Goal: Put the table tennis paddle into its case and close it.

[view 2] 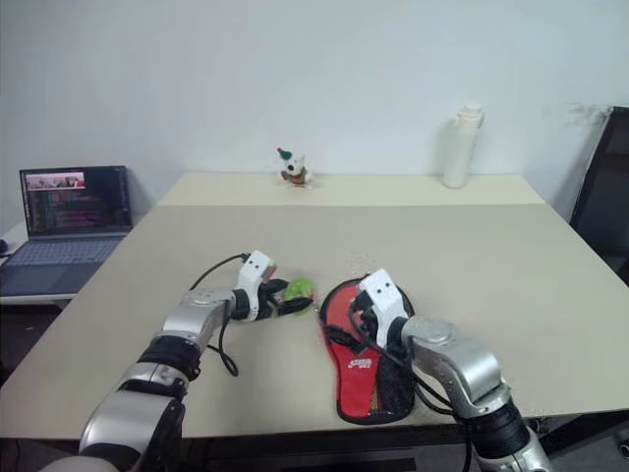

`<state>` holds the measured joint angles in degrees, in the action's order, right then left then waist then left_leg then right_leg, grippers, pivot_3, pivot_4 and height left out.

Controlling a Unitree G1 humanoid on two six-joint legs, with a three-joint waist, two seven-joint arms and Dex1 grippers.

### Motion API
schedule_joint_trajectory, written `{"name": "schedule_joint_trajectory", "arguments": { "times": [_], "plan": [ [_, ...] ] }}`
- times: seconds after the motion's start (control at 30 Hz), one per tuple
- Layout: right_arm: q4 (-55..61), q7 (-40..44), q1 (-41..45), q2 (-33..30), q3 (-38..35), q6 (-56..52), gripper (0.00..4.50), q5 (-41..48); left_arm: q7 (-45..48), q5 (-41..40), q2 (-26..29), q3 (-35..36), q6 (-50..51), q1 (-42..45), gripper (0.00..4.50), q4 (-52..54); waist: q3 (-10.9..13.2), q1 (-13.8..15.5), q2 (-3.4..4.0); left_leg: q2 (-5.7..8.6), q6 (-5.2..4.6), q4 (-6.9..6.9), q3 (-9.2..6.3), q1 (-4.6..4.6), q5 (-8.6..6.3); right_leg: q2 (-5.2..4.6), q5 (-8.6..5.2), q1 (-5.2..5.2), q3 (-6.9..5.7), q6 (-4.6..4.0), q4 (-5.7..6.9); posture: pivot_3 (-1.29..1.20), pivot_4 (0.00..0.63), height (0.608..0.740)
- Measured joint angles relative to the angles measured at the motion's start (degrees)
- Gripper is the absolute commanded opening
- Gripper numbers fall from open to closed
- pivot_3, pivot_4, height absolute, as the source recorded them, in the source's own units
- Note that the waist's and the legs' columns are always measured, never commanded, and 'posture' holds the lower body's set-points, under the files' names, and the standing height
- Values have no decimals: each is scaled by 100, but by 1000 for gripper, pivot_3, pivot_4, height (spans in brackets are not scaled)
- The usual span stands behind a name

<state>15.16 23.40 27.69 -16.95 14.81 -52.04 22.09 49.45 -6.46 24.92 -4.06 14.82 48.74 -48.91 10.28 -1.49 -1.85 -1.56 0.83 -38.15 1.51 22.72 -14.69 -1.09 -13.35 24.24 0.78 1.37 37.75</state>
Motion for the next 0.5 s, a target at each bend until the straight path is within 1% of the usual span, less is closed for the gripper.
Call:
{"name": "schedule_joint_trajectory", "arguments": {
  "times": [0.07, 0.17, 0.2, 0.3, 0.4, 0.47, 0.5],
  "plan": [
    [-327, -19, -13, 17, 101, 120, 4500, -197, -1, 13, -2, 1, -1, -3, 3875, 1, -4, 0, -6, 0, 0, 0, 0, 0, 0, -1, 1, 0, -1, -2, 0, 0, 150, 740],
    [-627, -35, -30, 52, 109, 273, 4500, -384, 32, 12, -13, 5, 9, -27, 2879, 14, -11, -4, -10, -2, 0, 1, -2, -6, 0, 1, 0, -1, 2, 0, 3, 0, 150, 740],
    [-662, -39, -29, 52, 102, 311, 4500, -439, 69, 11, -22, 2, 20, -42, 2453, 42, -15, -5, -13, -2, 0, 1, -1, -10, 0, 3, 0, -3, 1, 0, 4, 0, 150, 740],
    [-717, -35, -30, 44, 94, 373, 4500, -542, 140, 9, -35, -2, 74, -96, 1410, 130, -20, -9, -20, -4, 0, 1, -2, -19, 0, 4, -5, -6, 4, 8, 13, 0, 150, 740],
    [-748, 1, -46, 12, 95, 423, 4500, -634, 142, 9, -36, -3, 96, -118, 452, 185, -29, -15, -23, -6, 0, 1, -3, -27, 0, 6, -6, -10, 6, 8, 14, 0, 150, 740],
    [-748, 19, -85, -9, 97, 475, 4500, -734, 124, 9, -35, 1, 89, -117, 24, 189, -40, -14, -25, -6, 0, 2, -2, -30, 0, 6, -6, -13, 7, 8, 13, 0, 150, 740],
    [-747, 22, -112, -11, 99, 516, 4500, -765, 112, 11, -36, -1, 80, -117, 8, 187, -44, -14, -27, -5, 0, 2, -2, -32, 0, 6, -6, -14, 8, 8, 13, 0, 150, 740]
  ]
}}
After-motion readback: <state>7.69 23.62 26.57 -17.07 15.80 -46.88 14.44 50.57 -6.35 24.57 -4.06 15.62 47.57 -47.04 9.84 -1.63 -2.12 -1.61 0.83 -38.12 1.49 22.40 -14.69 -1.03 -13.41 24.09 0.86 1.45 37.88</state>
